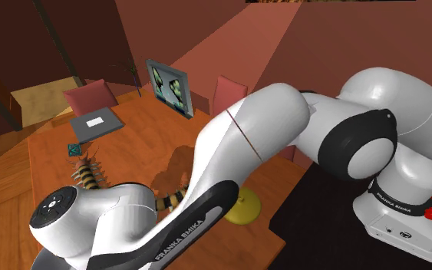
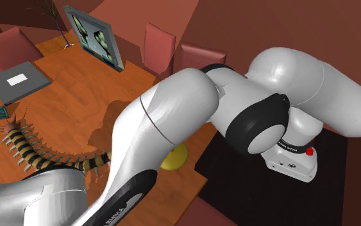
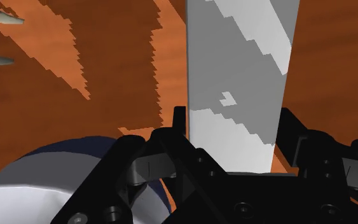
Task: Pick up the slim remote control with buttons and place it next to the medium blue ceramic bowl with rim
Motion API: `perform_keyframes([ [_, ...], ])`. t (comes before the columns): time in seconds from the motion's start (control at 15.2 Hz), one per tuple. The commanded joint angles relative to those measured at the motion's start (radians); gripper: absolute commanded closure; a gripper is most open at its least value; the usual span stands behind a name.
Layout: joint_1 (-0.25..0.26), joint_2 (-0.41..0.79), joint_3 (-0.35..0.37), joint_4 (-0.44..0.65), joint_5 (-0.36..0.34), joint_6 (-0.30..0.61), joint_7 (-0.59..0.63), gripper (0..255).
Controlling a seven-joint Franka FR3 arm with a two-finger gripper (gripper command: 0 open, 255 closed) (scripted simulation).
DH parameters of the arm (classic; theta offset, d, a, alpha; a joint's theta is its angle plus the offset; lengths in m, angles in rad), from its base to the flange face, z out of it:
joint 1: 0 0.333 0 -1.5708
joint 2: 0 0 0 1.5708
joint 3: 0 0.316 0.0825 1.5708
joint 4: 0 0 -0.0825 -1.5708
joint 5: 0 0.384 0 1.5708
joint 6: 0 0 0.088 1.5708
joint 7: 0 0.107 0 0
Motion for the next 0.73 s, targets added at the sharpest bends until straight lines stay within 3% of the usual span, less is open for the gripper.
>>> perform_keyframes([
  [0.0,0.001,0.015,-0.001,-0.001,-0.001,0.017,0.001,255],
  [0.66,0.009,0.128,-0.01,0.069,-0.006,0.061,0.0,255],
])
